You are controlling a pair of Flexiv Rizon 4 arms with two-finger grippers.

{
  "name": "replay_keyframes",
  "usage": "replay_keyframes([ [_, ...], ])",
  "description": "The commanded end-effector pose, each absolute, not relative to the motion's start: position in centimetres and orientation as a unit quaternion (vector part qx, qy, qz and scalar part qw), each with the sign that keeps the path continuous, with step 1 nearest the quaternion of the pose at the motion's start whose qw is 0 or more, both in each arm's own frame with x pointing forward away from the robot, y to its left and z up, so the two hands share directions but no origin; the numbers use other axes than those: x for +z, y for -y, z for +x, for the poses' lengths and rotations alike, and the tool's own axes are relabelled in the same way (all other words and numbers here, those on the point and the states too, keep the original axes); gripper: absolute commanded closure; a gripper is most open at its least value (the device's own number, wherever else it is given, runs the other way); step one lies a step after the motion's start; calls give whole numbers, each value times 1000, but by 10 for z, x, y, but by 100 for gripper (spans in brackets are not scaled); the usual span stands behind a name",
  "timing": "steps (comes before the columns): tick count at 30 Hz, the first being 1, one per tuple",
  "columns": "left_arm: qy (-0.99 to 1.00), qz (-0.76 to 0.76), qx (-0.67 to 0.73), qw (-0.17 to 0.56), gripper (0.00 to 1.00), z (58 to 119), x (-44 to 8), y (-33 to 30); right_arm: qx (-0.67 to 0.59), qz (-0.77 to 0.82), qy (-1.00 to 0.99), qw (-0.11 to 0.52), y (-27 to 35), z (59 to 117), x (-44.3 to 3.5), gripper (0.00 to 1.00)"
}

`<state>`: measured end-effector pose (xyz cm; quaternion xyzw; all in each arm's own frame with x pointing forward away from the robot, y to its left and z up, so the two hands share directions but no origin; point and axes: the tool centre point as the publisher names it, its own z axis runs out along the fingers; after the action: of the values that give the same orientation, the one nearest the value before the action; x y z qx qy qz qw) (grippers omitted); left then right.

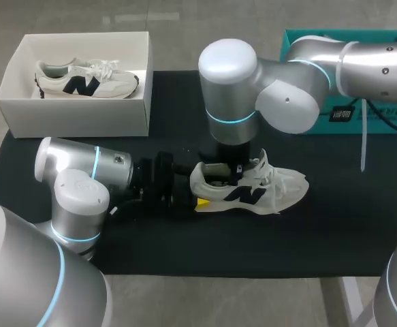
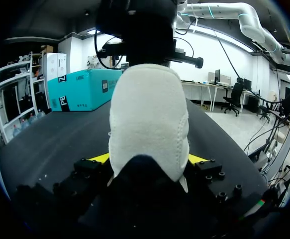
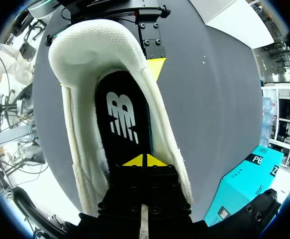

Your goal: Take the shoe out of the shoebox, open the shoe tongue, remove and reinsert the insole, then place the shoe into the shoebox

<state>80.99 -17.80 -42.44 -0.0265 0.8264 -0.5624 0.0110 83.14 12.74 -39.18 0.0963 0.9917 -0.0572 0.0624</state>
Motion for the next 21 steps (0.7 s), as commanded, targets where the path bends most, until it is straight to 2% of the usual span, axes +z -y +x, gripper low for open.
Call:
replay_keyframes([
  [1,-826,-27,-563,11,100,810,-425,178,-54,101,-992,61,-122,836,-396,86],
  [3,-826,-27,-563,11,100,810,-425,178,-54,106,-991,60,-119,838,-397,81],
  [10,-826,-27,-563,11,100,810,-425,178,-53,108,-991,59,-116,844,-399,72],
  [21,-826,-27,-563,11,100,810,-425,178,-37,106,-993,23,-115,845,-418,71],
])
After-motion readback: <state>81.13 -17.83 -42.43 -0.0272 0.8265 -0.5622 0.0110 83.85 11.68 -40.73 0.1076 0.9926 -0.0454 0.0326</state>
